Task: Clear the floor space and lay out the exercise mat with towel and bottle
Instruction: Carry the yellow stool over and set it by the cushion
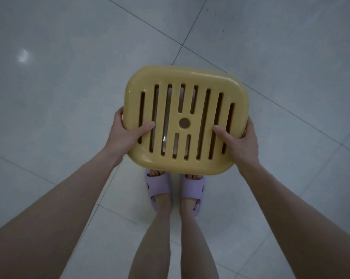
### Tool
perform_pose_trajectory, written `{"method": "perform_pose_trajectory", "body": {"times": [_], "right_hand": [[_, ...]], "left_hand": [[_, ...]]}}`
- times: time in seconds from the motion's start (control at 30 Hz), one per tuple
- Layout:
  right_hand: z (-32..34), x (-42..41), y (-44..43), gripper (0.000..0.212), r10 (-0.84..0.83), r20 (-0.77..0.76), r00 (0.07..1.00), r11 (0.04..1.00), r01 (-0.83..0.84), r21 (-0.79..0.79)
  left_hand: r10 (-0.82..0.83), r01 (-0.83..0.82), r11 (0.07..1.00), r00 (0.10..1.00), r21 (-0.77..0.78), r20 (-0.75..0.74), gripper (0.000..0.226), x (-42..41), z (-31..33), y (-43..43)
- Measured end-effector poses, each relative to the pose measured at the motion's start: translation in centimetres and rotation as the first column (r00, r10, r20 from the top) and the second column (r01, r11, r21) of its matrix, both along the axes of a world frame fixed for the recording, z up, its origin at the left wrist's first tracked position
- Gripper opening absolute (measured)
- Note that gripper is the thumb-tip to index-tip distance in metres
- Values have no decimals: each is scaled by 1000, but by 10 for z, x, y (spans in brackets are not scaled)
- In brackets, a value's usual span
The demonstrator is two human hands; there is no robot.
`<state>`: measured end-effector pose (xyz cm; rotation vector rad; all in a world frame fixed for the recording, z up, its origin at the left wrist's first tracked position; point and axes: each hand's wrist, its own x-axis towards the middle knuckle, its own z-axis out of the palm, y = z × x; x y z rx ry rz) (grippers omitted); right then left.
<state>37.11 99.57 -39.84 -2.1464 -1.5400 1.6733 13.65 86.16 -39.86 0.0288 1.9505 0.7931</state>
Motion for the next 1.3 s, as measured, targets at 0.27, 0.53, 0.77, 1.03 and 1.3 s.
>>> {"method": "perform_pose_trajectory", "body": {"times": [0.27, 0.53, 0.77, 1.03, 1.3], "right_hand": [[-8, 10, 18, 137, -58, -83, 995, 976, 39, -212], [-11, 8, 18, 92, -98, -206, 974, 974, 51, -223], [72, -5, 15, 82, -121, -175, 977, 975, 85, -204], [215, -43, 13, 65, 76, -210, 975, 985, -106, -137], [333, -126, -5, 65, 370, -241, 897, 917, -394, -61]], "left_hand": [[20, -16, 1000, 981, -23, 195, 122, -23, -8, 4], [66, -71, 997, 962, 10, 264, 107, -24, -9, 4], [136, -143, 990, 960, 13, 245, 110, -27, 80, -4], [312, -326, 943, 937, 69, 158, 64, -31, 227, -36], [545, -558, 815, 830, 156, 117, 53, -55, 344, -107]]}}
